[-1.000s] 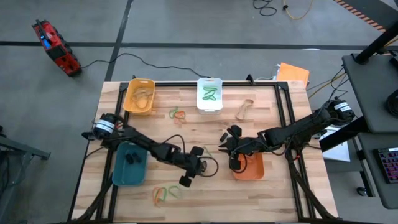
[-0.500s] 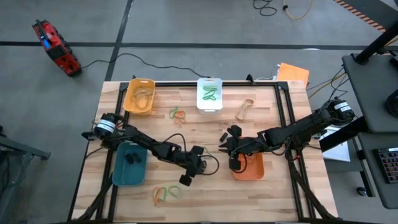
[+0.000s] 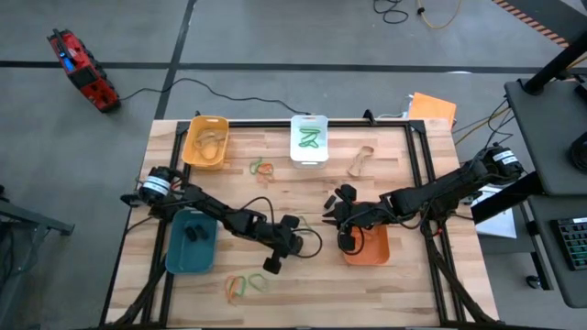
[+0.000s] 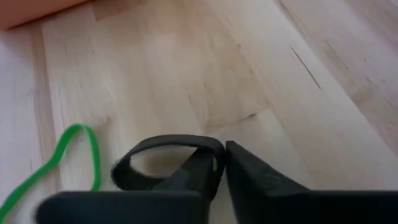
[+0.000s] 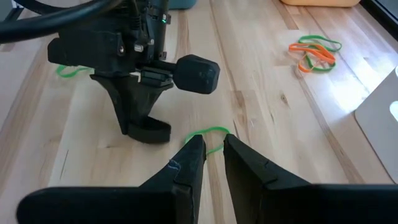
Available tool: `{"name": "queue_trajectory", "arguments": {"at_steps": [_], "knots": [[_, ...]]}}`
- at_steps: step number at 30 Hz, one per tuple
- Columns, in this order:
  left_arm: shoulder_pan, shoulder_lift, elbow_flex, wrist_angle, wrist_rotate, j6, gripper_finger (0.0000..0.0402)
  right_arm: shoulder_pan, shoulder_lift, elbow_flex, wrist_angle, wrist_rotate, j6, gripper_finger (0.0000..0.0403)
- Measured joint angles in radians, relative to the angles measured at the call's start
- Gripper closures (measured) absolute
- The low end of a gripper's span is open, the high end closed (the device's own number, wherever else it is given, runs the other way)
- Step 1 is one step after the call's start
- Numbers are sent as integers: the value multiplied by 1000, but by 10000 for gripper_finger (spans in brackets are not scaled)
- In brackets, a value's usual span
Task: Sort rubber bands into baskets
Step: Put the black rubber band into the blue bin
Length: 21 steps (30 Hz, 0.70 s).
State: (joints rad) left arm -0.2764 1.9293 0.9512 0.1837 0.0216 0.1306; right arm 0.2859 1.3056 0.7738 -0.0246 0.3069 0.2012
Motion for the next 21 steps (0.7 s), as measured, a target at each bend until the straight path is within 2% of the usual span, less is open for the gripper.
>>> {"name": "queue_trajectory", "arguments": {"at_steps": [2, 12, 17, 21], "knots": [[0, 0, 0, 0, 3, 0, 396, 0, 0, 0, 0, 0, 0, 346], [-16, -71, 0, -60, -2, 17, 401, 0, 0, 0, 0, 0, 0, 346], [-48, -174, 0, -221, -3, 0, 401, 0, 0, 0, 0, 8, 0, 346], [-89, -296, 0, -439, -2, -98, 401, 0, 0, 0, 0, 8, 0, 346]]}}
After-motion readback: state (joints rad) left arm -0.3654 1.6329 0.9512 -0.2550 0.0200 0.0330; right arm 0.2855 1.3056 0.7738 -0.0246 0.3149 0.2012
